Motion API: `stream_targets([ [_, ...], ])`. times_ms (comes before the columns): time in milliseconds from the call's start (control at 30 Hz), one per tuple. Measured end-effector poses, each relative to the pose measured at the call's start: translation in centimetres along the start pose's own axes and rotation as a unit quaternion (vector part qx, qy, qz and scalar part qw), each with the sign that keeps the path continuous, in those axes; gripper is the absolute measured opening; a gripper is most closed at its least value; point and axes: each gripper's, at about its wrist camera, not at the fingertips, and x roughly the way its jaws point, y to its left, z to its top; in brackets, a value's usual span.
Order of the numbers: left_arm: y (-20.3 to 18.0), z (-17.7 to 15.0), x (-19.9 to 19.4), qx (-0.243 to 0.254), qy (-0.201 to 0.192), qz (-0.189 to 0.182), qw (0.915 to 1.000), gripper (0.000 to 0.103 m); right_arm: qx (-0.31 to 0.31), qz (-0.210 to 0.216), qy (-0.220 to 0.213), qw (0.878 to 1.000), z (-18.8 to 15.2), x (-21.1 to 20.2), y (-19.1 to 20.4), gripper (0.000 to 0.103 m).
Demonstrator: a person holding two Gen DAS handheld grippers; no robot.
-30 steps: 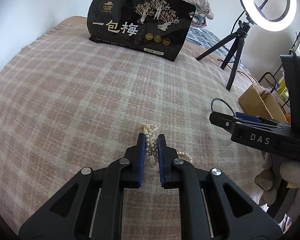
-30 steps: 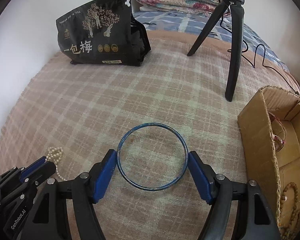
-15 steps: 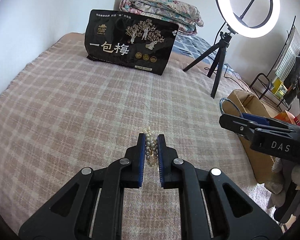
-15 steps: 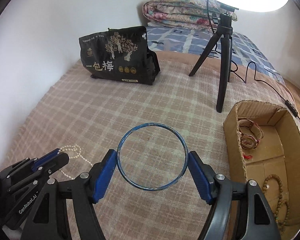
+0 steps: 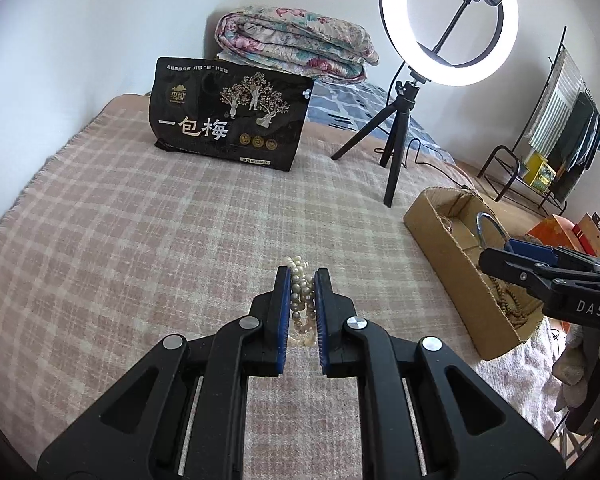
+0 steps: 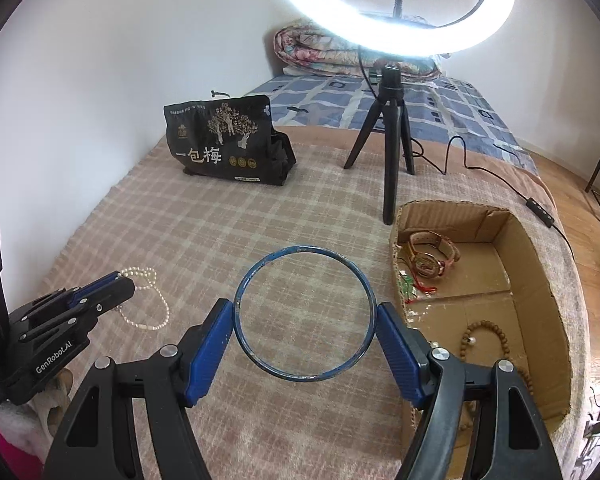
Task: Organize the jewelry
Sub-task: 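Carry necklace in left tool and bangle in right tool over box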
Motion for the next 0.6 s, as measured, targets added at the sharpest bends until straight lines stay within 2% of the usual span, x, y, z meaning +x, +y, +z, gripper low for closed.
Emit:
stream_targets([
  [267, -2.3, 0.6, -1.0, 0.021, -0.006, -0.023, 0.9995, 0.01, 0.023, -0.021, -0.006, 0.999, -1.8, -3.2, -3.2, 0.074],
  [600, -7.7, 1.9, -1.1, 0.056, -0.011, -0.07, 0.9959, 0.01, 0.06, -0.046, -0.008, 0.997, -3.7, -5.8, -8.0, 0.074],
])
